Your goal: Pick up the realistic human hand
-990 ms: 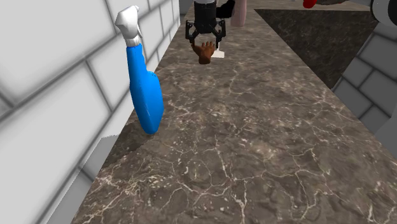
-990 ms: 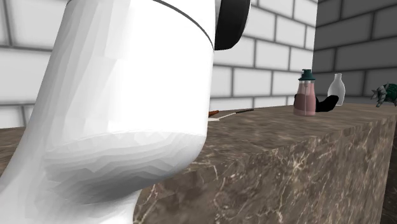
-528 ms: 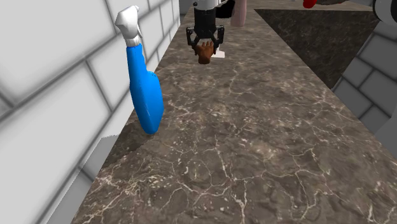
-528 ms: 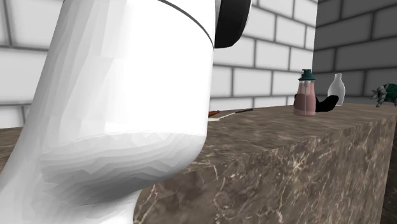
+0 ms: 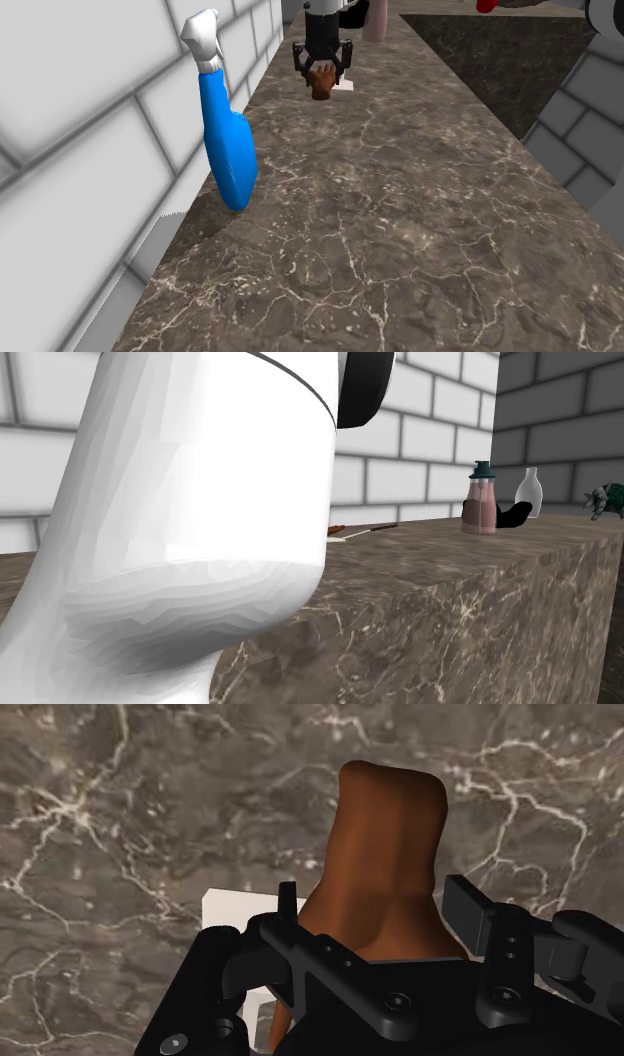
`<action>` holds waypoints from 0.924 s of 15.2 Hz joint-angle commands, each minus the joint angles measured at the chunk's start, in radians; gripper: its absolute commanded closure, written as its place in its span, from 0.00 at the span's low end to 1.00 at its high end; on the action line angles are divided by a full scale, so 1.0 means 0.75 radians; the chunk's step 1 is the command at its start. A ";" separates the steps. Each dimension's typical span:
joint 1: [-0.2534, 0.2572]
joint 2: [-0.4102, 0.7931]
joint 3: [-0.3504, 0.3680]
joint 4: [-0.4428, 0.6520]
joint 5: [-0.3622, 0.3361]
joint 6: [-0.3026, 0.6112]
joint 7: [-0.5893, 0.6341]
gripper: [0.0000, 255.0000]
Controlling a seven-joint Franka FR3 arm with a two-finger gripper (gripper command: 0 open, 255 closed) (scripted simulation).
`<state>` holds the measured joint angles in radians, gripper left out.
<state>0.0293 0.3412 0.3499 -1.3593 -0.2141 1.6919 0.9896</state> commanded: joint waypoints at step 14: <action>0.059 0.103 0.000 0.418 -0.034 -0.317 -0.025 1.00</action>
<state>0.0678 0.4059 0.3504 -1.0813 -0.2350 1.4772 0.9731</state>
